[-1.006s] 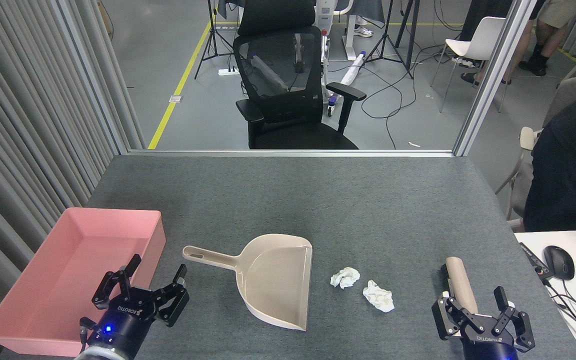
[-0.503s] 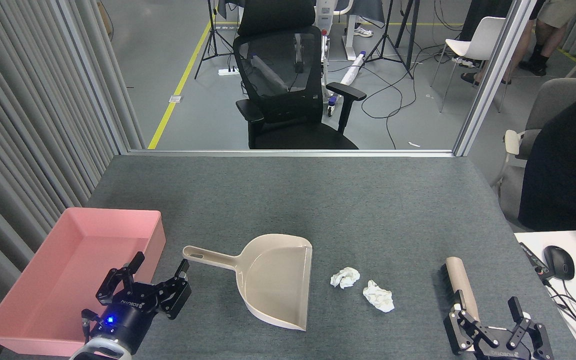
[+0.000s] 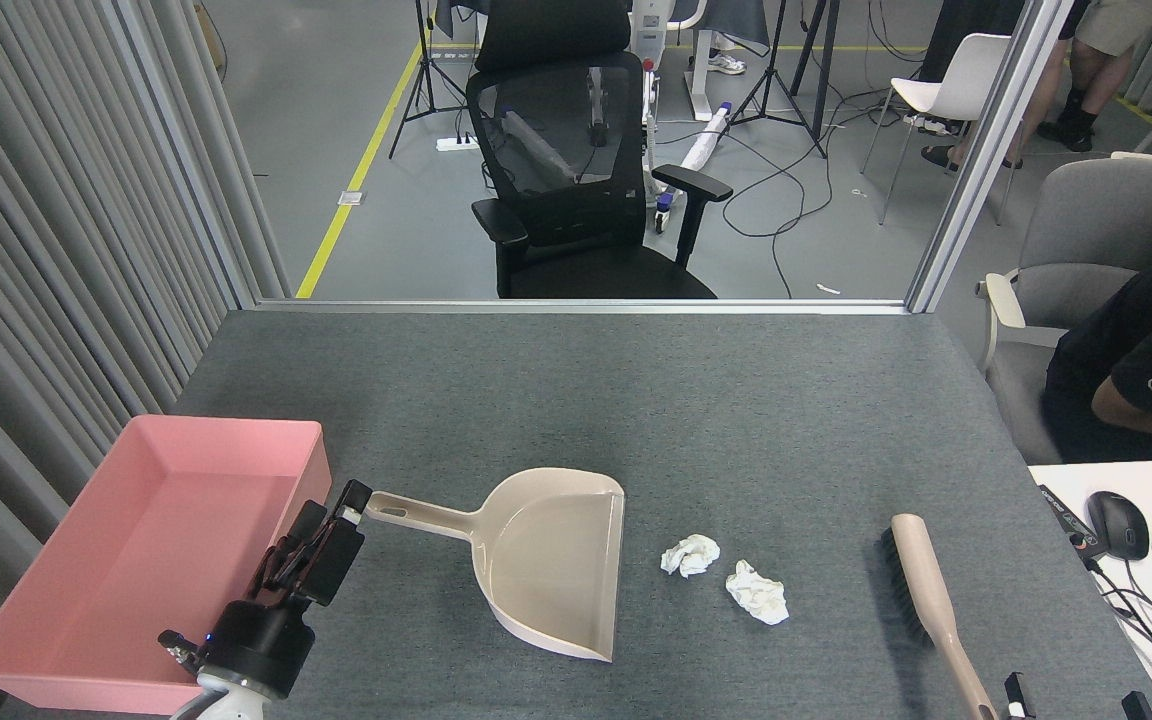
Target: Sweep and dump garbage into bin
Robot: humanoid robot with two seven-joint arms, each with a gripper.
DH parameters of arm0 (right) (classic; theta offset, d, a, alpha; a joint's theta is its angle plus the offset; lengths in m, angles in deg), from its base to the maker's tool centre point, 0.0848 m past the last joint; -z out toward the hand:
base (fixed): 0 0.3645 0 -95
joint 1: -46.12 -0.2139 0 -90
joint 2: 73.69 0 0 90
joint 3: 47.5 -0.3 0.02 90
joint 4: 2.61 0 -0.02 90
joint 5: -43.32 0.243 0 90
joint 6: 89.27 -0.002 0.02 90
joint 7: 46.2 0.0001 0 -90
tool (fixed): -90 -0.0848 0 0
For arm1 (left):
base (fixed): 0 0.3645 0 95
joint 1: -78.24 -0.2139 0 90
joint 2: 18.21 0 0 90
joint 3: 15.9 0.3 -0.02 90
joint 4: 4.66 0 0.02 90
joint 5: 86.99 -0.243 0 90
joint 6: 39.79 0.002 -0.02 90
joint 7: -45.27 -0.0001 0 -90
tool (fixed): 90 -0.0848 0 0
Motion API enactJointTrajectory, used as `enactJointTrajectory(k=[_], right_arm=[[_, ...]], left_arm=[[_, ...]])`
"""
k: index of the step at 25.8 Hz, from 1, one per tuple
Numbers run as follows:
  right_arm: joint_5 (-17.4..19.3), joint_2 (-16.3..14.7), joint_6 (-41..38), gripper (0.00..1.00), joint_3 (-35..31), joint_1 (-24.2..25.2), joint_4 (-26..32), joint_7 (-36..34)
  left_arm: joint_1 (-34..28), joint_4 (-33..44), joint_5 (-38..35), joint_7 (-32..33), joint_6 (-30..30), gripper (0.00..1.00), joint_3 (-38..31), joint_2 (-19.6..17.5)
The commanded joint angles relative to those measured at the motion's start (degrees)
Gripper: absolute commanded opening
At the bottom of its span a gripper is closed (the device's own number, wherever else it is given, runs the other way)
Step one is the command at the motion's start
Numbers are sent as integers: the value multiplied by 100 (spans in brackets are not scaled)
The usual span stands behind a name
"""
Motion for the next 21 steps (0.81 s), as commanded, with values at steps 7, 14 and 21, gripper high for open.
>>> enactJointTrajectory(k=[7, 14, 21], right_arm=[[48, 33, -47, 98, -19, 13, -155, -55], [12, 15, -64, 98, -19, 4, -208, -64], [-23, 77, -38, 97, 280, -75, -568, -64]], left_arm=[[-30, -206, 581, 698, -6, 99, 4, 143], [-30, -461, 625, 698, 38, 99, 4, 230], [-30, -505, 617, 698, 47, 99, -5, 222]])
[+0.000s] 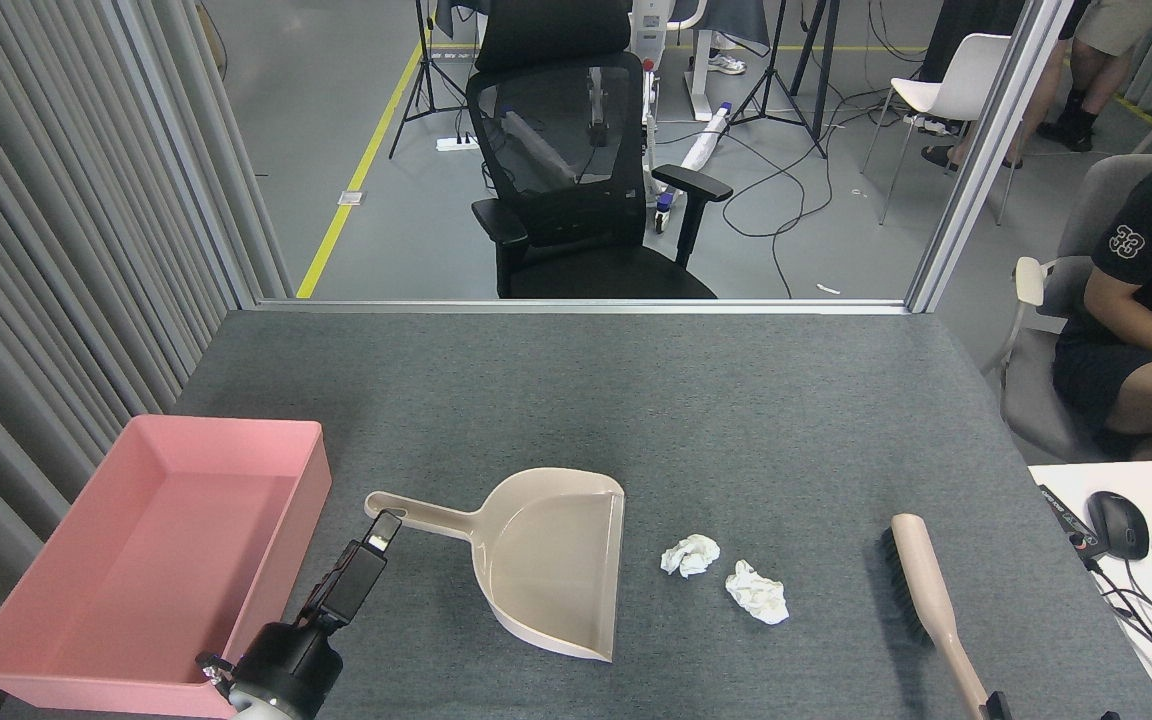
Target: Sweep and dump garbage into bin
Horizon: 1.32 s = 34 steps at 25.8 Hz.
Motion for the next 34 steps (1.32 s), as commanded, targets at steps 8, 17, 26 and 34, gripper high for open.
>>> enactJointTrajectory(k=[8, 17, 26, 34], right_arm=[[-34, -25, 47, 97, 301, -158, -155, 30], [-34, -17, 56, 96, 310, -185, -498, 21], [-34, -17, 56, 93, 389, -352, -656, 21], [-34, -8, 65, 90, 617, -571, -814, 12]], left_arm=[[0, -94, -3, -6, -7, 99, -13, 0], [9, -129, -47, -6, -43, 99, -4, -18], [0, -103, -82, -6, -60, 99, -13, -27], [0, -85, -82, -6, -69, 99, -21, -53]])
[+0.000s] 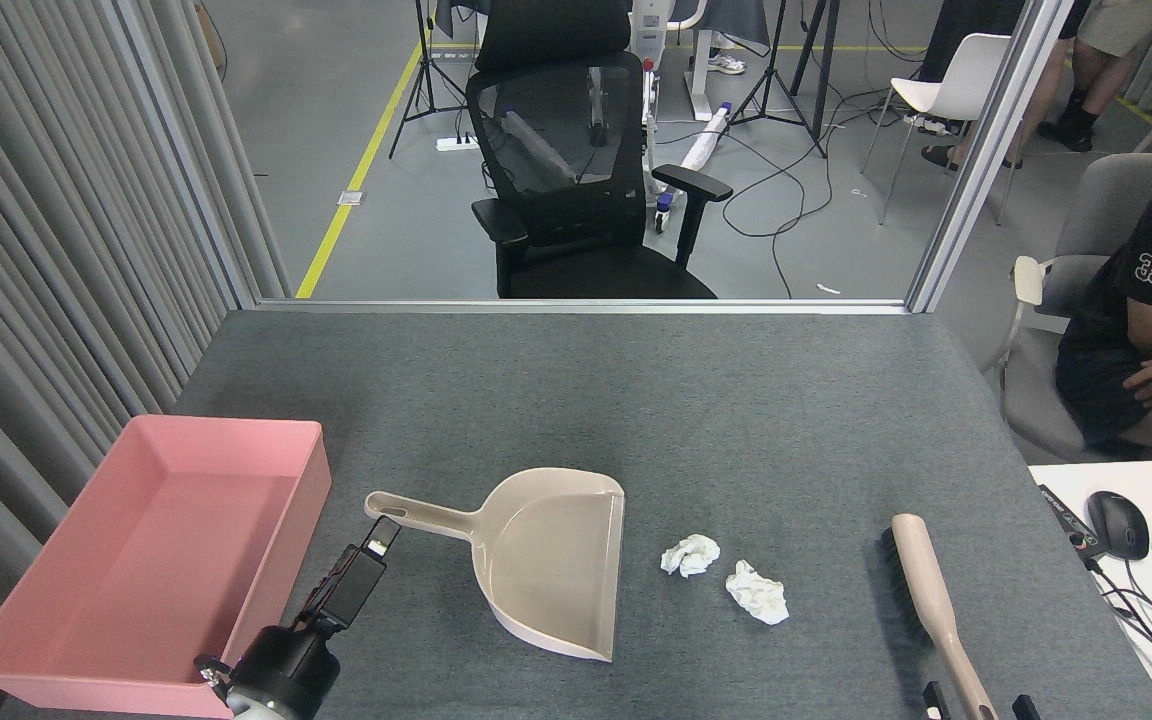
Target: Sweep and dump garbage into bin
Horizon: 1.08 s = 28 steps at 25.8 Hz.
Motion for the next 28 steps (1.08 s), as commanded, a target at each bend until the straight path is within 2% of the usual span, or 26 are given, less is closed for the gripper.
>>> enactJointTrajectory(k=[1, 16, 20, 23, 28], right_arm=[[0, 10, 7, 90, 51, -65, -35, -38], [0, -8, 7, 90, 121, -56, -158, -38], [0, -17, 7, 82, 121, -56, -167, -38], [0, -26, 7, 70, 121, -65, -167, -38], [0, -34, 7, 68, 121, -56, -237, -38]], left_arm=[[-1, 25, 0, 1, -9, 99, -6, -16], [43, 8, -71, 1, -9, 99, -15, -24], [52, 8, -71, 1, -9, 99, -15, -24], [43, 16, -71, 1, -9, 99, -15, -24], [52, 16, -80, 1, -9, 99, -24, -24]])
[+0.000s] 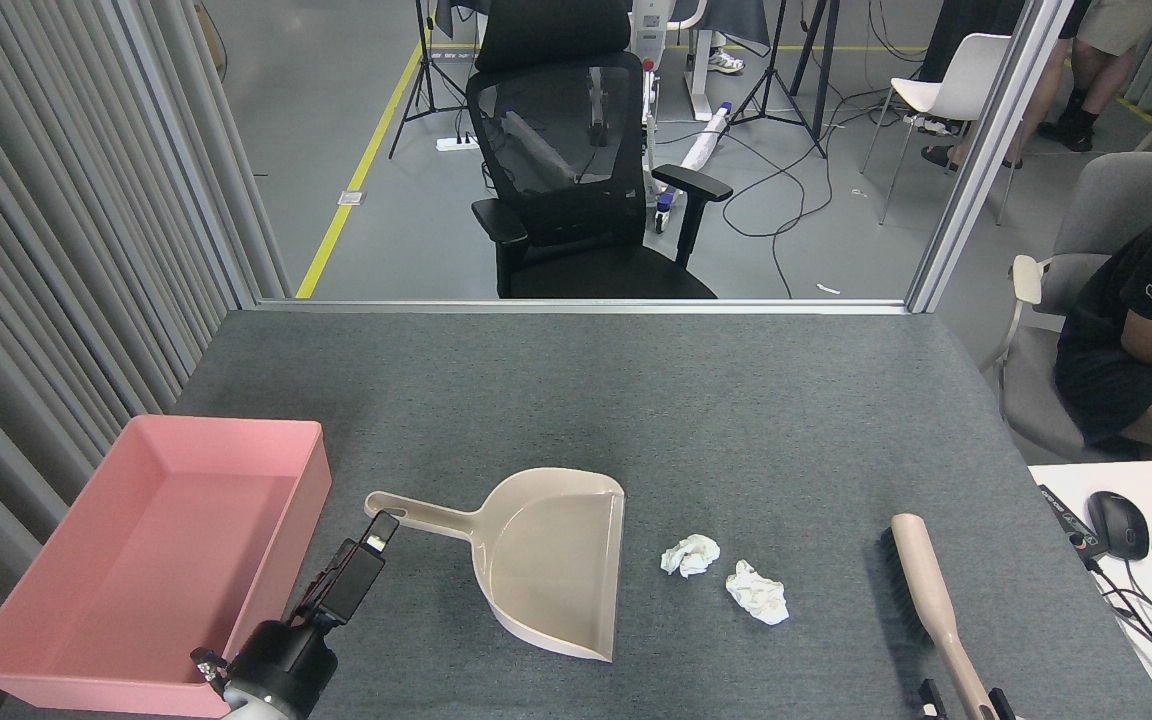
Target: Sweep and dump garbage into bin
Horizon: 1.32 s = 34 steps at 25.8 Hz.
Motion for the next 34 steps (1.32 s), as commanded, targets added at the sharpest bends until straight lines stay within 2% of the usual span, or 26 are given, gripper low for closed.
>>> enactJointTrajectory(k=[1, 12, 14, 19, 23, 31, 34], right_arm=[[0, -8, 1, 68, -4, -4, -84, 3], [0, -16, 1, 68, -4, -48, -137, -5], [0, -16, -8, 64, -4, -31, -137, -5], [0, -16, -8, 63, -4, -30, -146, -85], [0, -8, 1, 58, -4, -30, -146, -93], [0, -8, -8, 57, -4, -22, -155, -102], [0, -8, 1, 49, -4, -30, -181, -111]], left_arm=[[12, 10, -2, 1, 2, 99, -7, 0], [3, 10, -2, -8, 2, 99, -7, 0], [3, 19, -2, -8, 2, 99, -7, 0], [3, 19, -2, -8, 2, 99, -7, 0], [12, 19, -2, -8, 2, 99, -7, 0], [12, 80, -2, -8, 2, 99, -7, 0], [3, 80, -2, -8, 2, 99, -7, 0]])
